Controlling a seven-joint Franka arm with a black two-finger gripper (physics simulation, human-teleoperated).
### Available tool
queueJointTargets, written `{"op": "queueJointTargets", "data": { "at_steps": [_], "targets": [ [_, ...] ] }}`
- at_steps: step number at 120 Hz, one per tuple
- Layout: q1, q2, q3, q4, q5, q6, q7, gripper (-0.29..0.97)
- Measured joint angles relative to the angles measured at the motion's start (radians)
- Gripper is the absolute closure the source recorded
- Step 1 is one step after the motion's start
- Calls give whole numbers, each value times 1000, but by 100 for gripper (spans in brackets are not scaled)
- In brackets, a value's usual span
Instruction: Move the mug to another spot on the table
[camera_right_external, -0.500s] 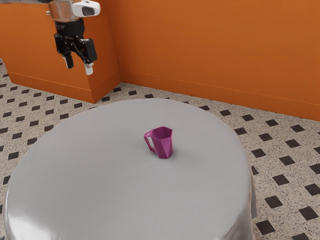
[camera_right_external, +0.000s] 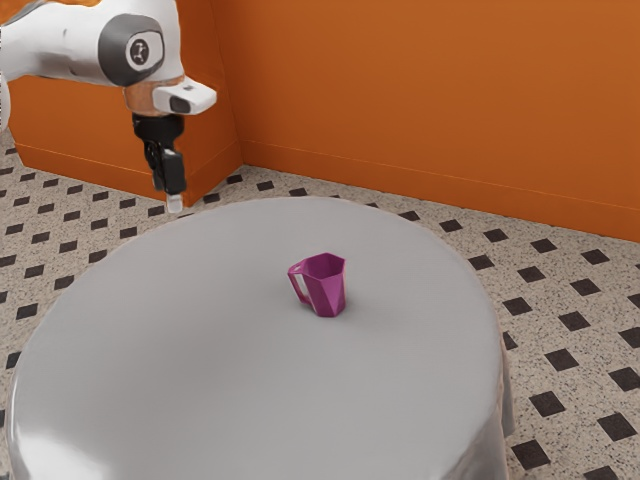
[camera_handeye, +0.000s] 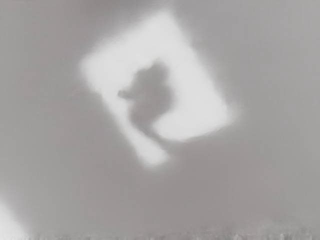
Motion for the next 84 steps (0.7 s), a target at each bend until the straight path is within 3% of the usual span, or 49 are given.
{"op": "queueJointTargets", "data": {
  "at_steps": [30,66,84],
  "targets": [
    [4,76,4,-63,24,91,348,0],
    [4,247,1,-48,-46,231,659,0],
    [4,322,-2,-9,-114,277,770,0]
  ]
}}
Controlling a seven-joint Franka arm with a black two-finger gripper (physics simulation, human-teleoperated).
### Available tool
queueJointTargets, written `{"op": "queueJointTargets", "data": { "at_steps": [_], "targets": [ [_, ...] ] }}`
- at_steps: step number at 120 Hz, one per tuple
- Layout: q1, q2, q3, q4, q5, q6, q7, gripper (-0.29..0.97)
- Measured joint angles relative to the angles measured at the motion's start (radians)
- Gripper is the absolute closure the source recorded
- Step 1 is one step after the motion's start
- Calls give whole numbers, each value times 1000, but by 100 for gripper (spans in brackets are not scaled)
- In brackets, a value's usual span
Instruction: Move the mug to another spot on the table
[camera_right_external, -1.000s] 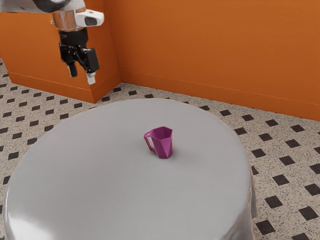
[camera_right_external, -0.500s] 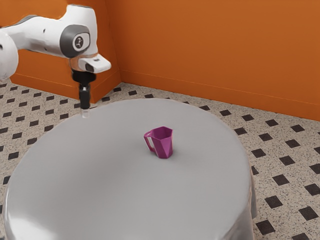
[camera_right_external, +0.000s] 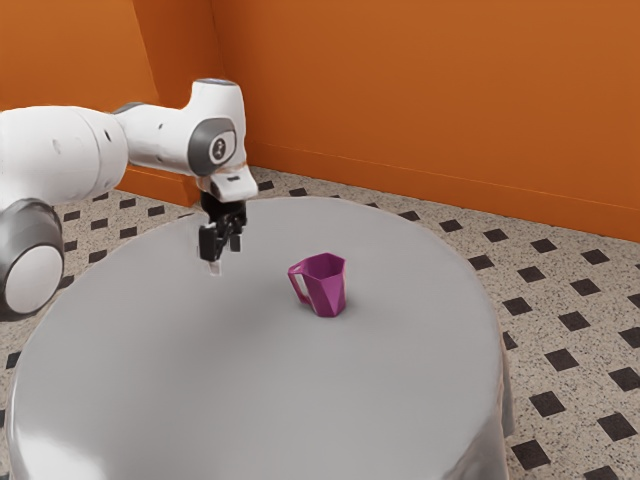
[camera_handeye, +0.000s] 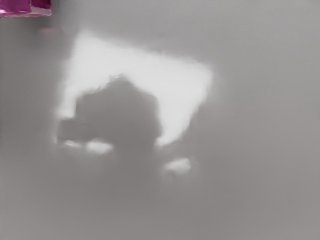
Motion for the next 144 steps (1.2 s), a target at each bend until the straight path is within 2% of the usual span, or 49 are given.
{"op": "queueJointTargets", "data": {
  "at_steps": [9,28,45,94,144],
  "targets": [
    [0,31,-3,23,-59,28,45,0],
    [-2,83,-19,58,-137,102,87,0],
    [-2,117,-19,86,-180,126,48,0],
    [-2,219,-50,217,-197,118,-90,0],
    [6,286,-68,246,-239,119,-162,0]
  ]
}}
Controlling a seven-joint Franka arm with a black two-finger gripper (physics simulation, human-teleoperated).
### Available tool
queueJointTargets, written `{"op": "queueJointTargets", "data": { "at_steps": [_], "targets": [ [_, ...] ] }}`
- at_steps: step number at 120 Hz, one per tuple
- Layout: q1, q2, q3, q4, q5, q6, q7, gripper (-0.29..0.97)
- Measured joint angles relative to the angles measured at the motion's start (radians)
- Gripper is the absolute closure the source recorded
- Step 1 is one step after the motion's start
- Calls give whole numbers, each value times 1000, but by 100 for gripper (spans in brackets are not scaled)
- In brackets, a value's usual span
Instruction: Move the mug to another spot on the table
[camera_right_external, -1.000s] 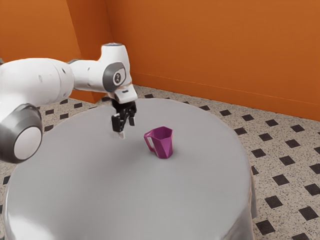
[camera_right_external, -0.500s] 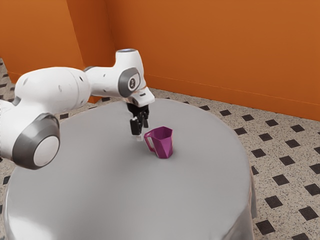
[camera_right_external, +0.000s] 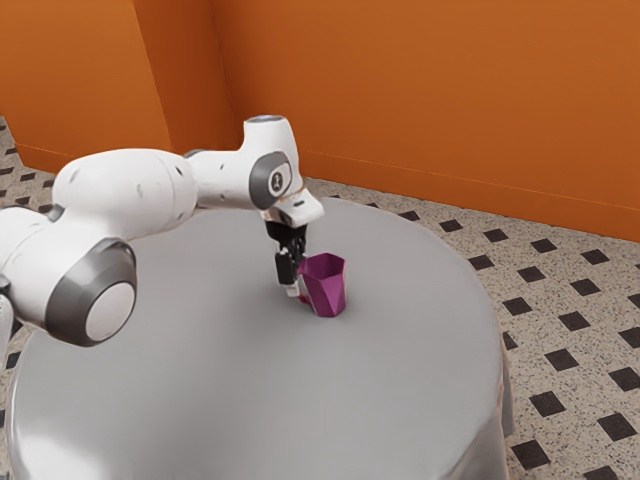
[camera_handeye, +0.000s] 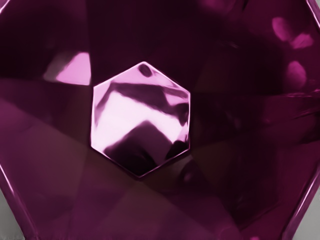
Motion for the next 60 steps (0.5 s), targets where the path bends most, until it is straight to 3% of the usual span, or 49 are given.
{"op": "queueJointTargets", "data": {
  "at_steps": [30,60],
  "targets": [
    [3,16,-1,-1,-14,4,-24,1],
    [3,18,-5,1,-17,7,-40,33]
  ]
}}
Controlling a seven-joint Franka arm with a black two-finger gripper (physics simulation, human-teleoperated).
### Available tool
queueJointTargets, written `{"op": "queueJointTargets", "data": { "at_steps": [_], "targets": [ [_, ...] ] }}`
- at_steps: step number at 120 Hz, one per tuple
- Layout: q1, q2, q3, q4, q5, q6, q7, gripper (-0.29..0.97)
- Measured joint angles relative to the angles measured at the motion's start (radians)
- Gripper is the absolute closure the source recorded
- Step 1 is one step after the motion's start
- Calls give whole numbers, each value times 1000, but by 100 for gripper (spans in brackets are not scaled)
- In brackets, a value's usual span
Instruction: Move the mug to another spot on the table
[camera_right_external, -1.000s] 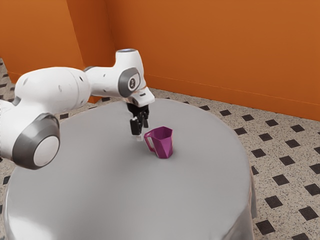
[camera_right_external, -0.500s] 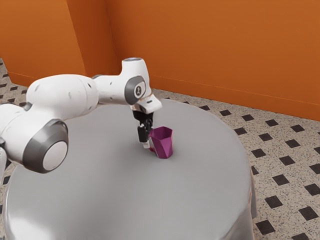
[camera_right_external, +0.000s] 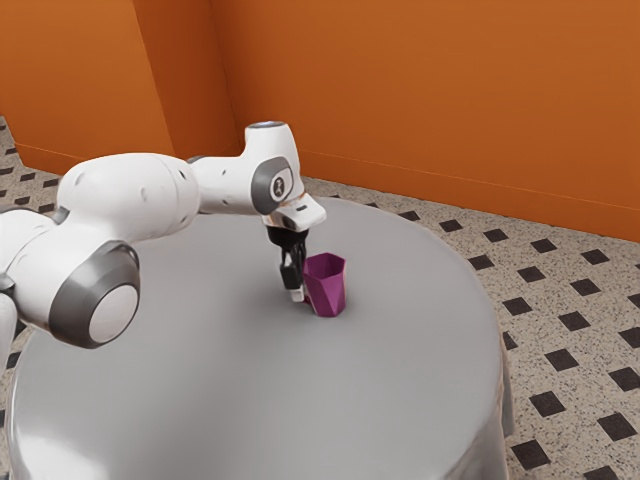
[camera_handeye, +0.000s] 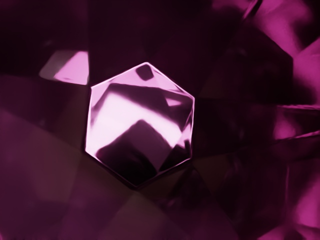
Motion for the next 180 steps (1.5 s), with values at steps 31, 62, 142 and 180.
{"op": "queueJointTargets", "data": {
  "at_steps": [31,62,142,180],
  "targets": [
    [-1,0,-1,2,-1,7,-14,42],
    [-1,-2,0,21,-1,10,-25,58],
    [-7,-297,-14,-303,13,71,-43,73],
    [-9,-571,-14,-719,18,208,-56,73]
  ]
}}
